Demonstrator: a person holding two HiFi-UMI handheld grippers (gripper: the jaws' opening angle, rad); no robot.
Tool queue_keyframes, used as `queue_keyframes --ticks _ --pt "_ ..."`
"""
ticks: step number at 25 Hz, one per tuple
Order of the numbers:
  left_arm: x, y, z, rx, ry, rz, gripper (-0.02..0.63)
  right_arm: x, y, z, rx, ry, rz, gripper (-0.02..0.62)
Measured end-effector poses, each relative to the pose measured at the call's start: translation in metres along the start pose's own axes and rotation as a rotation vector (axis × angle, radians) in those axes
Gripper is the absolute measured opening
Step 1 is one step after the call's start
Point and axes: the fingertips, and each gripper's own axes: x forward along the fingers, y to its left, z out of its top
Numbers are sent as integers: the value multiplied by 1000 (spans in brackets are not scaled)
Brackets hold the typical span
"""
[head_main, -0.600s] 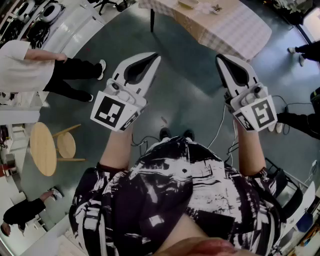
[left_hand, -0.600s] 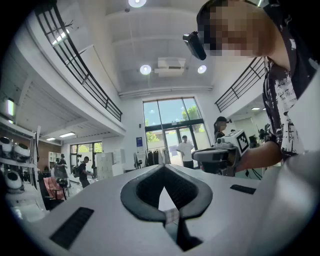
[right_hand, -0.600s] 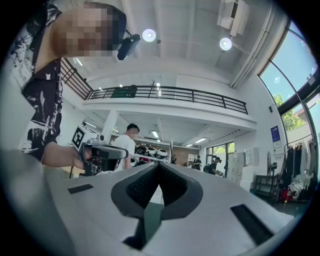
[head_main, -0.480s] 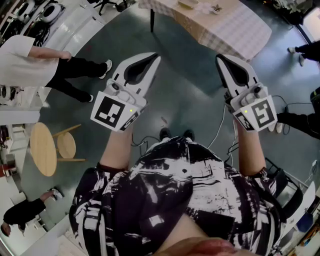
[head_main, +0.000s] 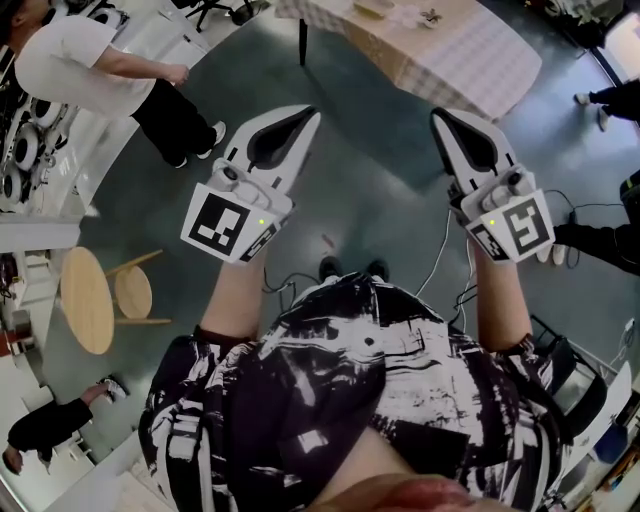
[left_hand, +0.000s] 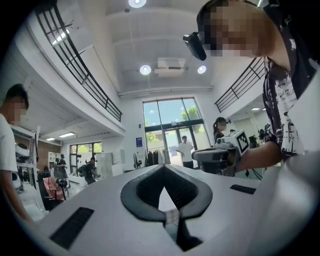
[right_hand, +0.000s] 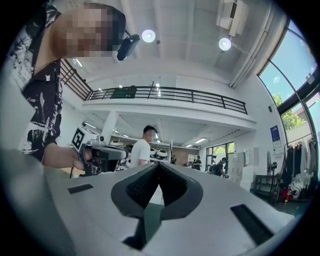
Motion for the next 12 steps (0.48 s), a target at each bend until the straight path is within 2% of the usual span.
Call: queue_keyframes --ticks 3,4,6,7,8,10,12 --pt "-1 2 -1 0 -1 0 0 2 0 -1 28 -16 15 -2" --pt "-2 3 -1 1 -1 0 0 5 1 -1 45 -21 21 49" --pt "-5 5 -1 2 -2 1 0 10 -2 -1 83 -40 1 352" --pt "-5 6 0 3 -3 1 0 11 -5 0 93 -55 -30 476" --pt "-6 7 0 3 -3 1 0 11 -9 1 89 -69 -66 552" --pt "-5 7 1 3 -4 2 0 10 -12 1 67 -81 -106 575" --pt "-4 7 1 4 -3 3 0 10 -10 -1 64 -72 -95 575"
